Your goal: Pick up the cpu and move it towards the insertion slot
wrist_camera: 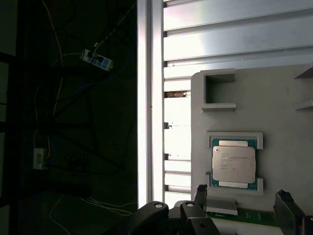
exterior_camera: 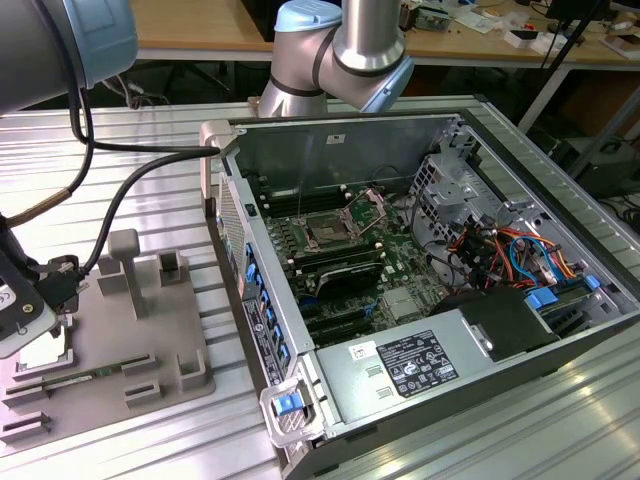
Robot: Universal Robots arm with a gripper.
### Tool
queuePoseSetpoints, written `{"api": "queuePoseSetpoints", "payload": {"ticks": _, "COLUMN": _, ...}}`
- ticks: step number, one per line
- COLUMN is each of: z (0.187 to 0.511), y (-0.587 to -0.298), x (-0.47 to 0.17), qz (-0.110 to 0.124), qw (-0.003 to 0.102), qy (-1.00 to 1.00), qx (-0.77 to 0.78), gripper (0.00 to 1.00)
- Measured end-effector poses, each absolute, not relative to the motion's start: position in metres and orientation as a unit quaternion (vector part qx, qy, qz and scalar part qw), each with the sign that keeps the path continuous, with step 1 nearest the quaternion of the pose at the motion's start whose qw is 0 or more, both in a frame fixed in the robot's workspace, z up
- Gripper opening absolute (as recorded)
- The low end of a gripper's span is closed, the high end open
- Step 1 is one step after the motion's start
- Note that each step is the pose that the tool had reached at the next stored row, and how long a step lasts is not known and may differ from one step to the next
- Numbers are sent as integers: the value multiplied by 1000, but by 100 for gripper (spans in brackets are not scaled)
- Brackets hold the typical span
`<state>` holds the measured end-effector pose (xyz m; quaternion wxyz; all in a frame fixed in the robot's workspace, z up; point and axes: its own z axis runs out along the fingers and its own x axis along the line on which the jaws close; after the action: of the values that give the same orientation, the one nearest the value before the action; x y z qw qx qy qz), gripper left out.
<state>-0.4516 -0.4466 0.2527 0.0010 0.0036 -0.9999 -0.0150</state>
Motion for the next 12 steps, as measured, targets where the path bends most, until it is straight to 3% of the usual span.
{"api": "queuePoseSetpoints", "payload": {"ticks": 2, "z": 253, "y": -447, "x": -452, "qz": -15, "qw": 1, "qy": -1000, "qx": 4, "gripper": 62}}
{"api": "queuePoseSetpoints", "payload": {"ticks": 5, "z": 252, "y": -447, "x": -452, "qz": -15, "qw": 1, "qy": -1000, "qx": 4, "gripper": 75}}
{"api": "queuePoseSetpoints", "payload": {"ticks": 8, "z": 251, "y": -447, "x": -452, "qz": -15, "qw": 1, "qy": -1000, "qx": 4, "gripper": 76}}
{"api": "queuePoseSetpoints", "payload": {"ticks": 9, "z": 250, "y": -447, "x": -452, "qz": -15, "qw": 1, "qy": -1000, "qx": 4, "gripper": 83}}
{"api": "queuePoseSetpoints", "payload": {"ticks": 12, "z": 244, "y": -447, "x": -452, "qz": -15, "qw": 2, "qy": -1000, "qx": 1, "gripper": 83}}
